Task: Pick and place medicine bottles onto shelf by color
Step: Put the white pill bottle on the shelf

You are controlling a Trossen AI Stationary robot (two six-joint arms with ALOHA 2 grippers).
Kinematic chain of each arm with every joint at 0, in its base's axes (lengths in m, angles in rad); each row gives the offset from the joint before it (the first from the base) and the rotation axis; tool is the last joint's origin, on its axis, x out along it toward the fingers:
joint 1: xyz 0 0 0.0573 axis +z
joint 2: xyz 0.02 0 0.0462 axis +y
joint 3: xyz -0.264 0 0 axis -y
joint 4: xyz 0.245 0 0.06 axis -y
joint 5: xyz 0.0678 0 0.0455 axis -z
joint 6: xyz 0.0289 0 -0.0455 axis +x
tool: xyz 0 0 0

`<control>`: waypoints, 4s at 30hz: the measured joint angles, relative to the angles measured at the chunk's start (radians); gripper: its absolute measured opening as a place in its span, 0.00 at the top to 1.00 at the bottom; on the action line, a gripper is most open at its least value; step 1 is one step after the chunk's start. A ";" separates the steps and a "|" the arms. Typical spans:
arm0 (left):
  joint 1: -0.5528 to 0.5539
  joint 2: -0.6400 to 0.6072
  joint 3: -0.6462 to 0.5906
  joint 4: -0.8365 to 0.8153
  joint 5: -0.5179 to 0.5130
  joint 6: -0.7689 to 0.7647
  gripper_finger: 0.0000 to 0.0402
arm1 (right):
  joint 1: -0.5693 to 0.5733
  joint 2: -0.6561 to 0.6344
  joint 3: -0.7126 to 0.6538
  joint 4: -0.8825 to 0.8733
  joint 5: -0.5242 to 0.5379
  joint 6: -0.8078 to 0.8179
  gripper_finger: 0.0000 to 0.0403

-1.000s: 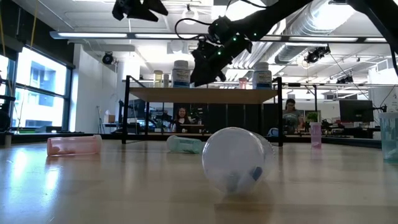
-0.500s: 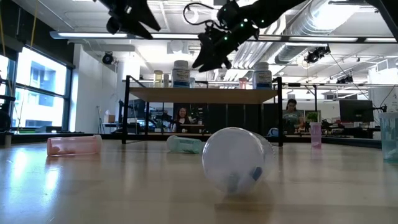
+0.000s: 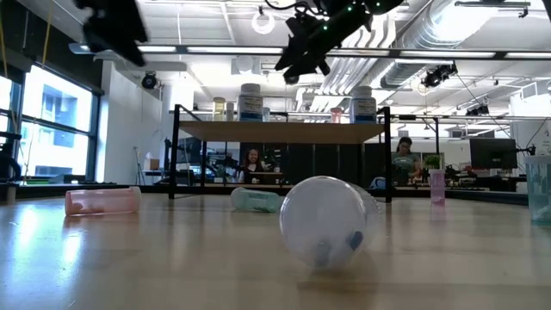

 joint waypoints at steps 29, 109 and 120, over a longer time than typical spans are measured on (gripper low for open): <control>-0.723 0.276 0.000 -0.042 0.000 -0.407 0.44 | 0.196 -0.048 0.000 -0.067 0.046 0.141 0.54; 0.408 -0.140 0.191 -0.294 -0.132 0.417 0.65 | 0.094 -0.096 0.000 -0.210 0.171 0.157 0.54; 0.793 0.030 0.397 -0.291 -0.140 0.596 0.65 | 0.036 -0.096 0.000 -0.211 0.166 0.067 0.54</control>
